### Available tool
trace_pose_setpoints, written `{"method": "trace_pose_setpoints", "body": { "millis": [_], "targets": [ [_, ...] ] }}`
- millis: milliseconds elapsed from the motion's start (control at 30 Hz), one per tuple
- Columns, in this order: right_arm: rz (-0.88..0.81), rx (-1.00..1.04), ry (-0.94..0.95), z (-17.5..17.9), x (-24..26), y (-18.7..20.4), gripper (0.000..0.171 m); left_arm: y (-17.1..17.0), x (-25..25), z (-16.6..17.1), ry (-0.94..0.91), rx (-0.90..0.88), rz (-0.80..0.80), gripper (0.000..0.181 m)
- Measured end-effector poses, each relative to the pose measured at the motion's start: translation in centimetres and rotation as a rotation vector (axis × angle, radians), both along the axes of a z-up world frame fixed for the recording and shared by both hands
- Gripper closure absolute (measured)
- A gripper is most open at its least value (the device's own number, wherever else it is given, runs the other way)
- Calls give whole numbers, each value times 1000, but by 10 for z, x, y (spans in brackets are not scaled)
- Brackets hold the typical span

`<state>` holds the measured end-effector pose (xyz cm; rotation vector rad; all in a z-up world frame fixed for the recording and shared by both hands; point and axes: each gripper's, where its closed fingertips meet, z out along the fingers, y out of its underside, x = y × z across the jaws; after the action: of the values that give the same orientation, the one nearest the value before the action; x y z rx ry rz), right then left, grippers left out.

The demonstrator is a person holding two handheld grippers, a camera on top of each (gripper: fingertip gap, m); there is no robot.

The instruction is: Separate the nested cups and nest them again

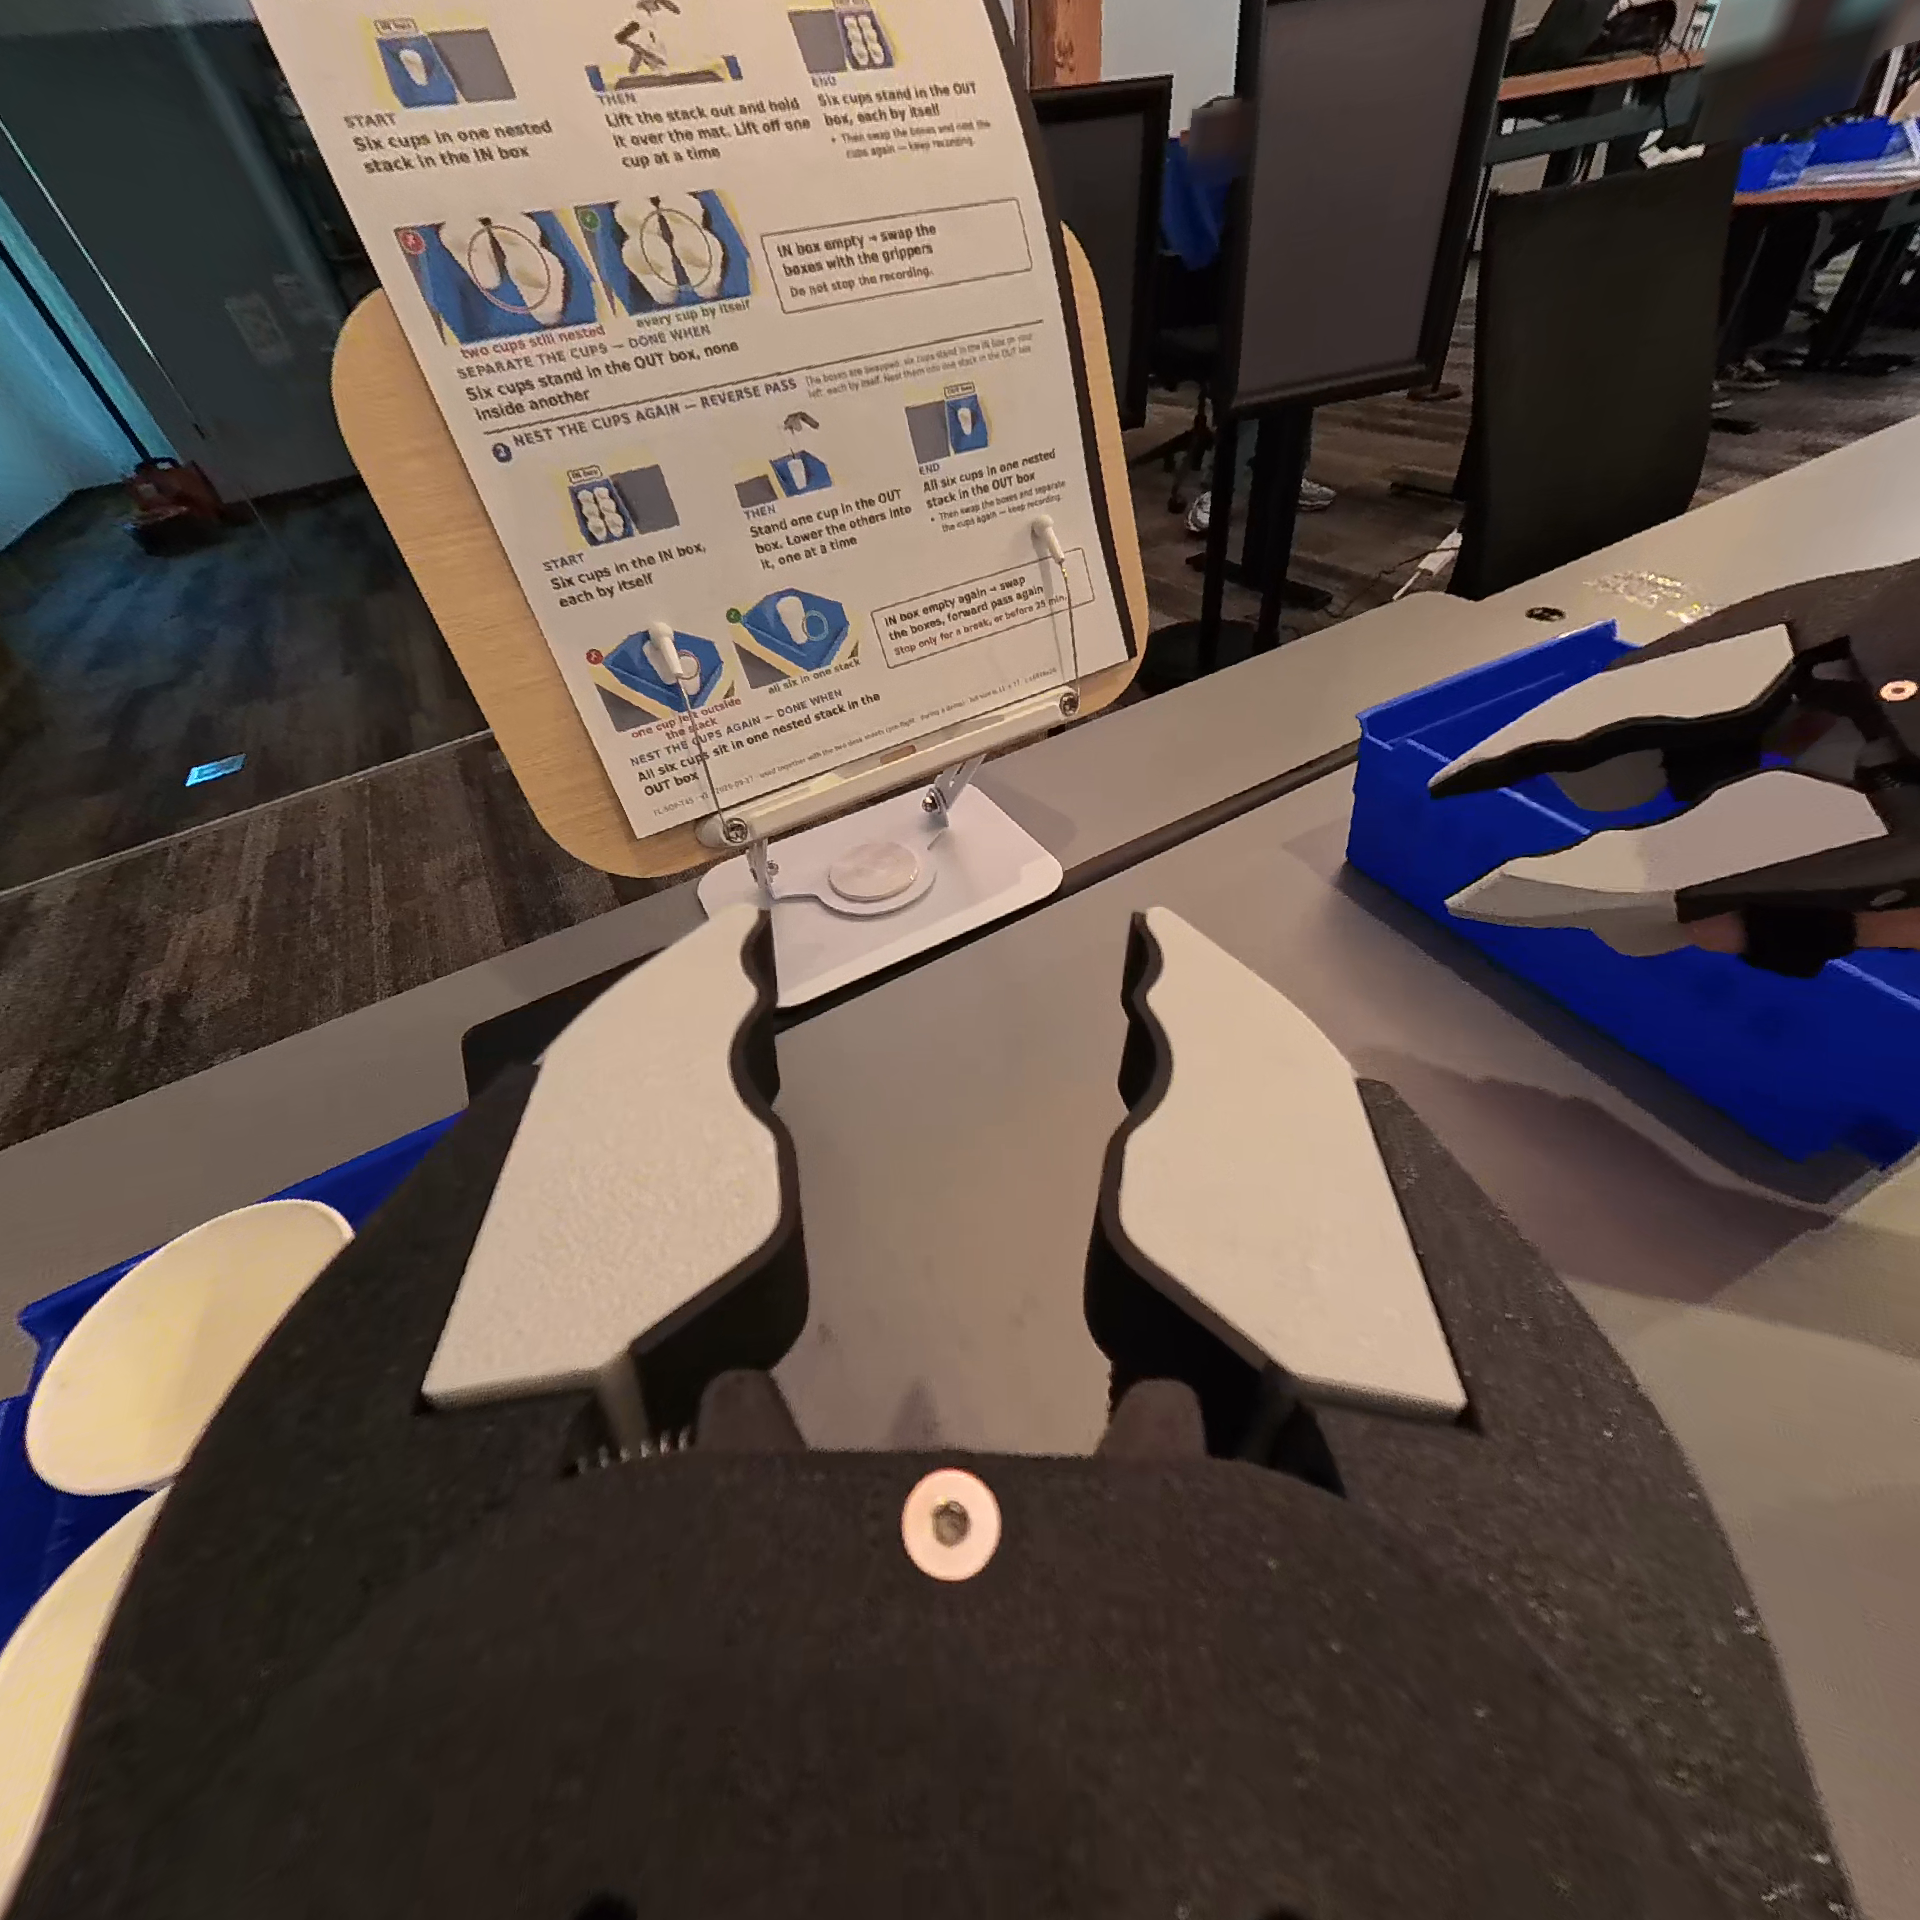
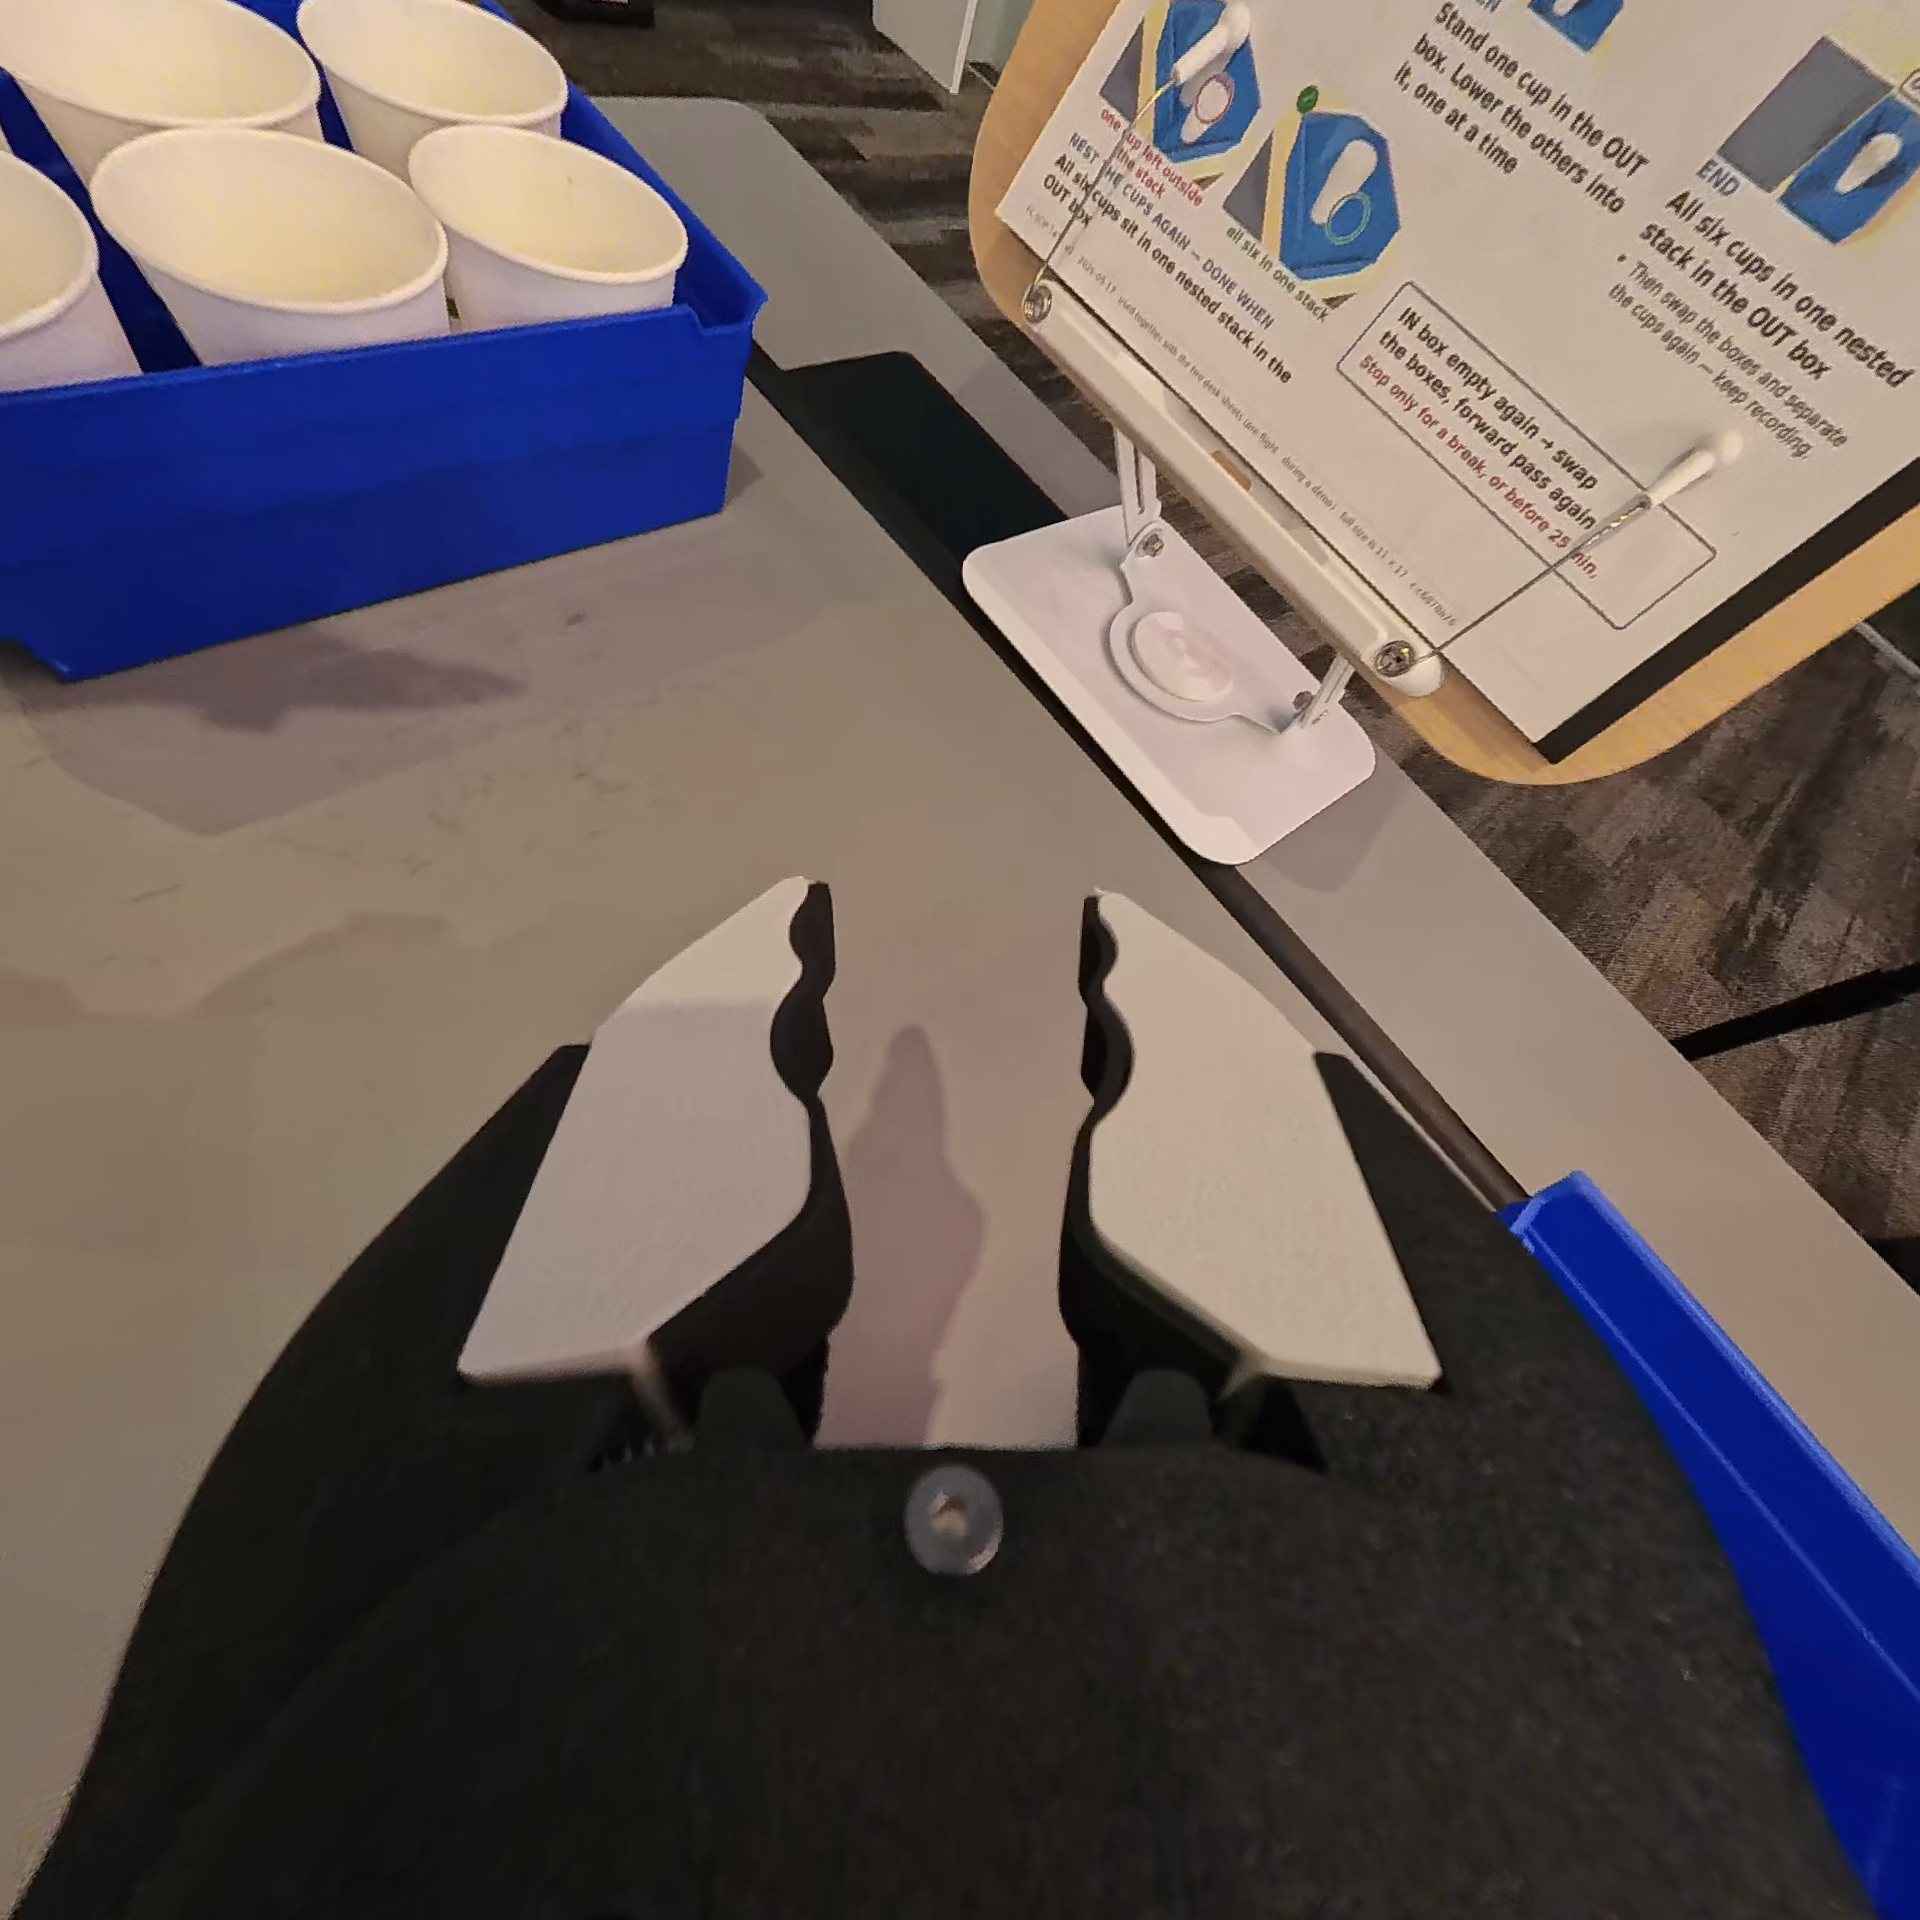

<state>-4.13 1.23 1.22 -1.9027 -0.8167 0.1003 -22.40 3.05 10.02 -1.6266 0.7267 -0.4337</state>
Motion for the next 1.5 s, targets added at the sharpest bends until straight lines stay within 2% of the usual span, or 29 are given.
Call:
{"method": "trace_pose_setpoints", "body": {
  "millis": [133,233,300,400,533,600,767,1067,1267,1500],
  "targets": [
    [-1,1,-10,0,0,0,126,-9,-5,3,33,-16,-41,118],
    [3,-3,-8,2,2,-2,126,-42,-6,12,3,-78,-170,124],
    [-2,-9,-31,4,9,-3,125,-57,-17,12,44,-76,-194,127],
    [-35,11,-24,15,23,-2,125,-58,-50,-18,310,-57,-135,135],
    [-16,9,34,26,23,-6,126,-58,-95,-68,643,-145,-99,139],
    [-13,16,26,27,22,-7,126,-61,-108,-86,752,-182,-124,140],
    [-3,1,-6,21,17,-9,125,-67,-119,-126,893,-305,-212,142],
    [9,-6,-32,18,15,-11,125,-67,-136,-175,1023,-507,-232,151],
    [8,-12,-32,18,17,-11,125,-70,-140,-179,1072,-565,-237,176],
    [9,-20,-34,17,19,-11,125,-72,-144,-166,1087,-582,-243,181]
  ]
}}
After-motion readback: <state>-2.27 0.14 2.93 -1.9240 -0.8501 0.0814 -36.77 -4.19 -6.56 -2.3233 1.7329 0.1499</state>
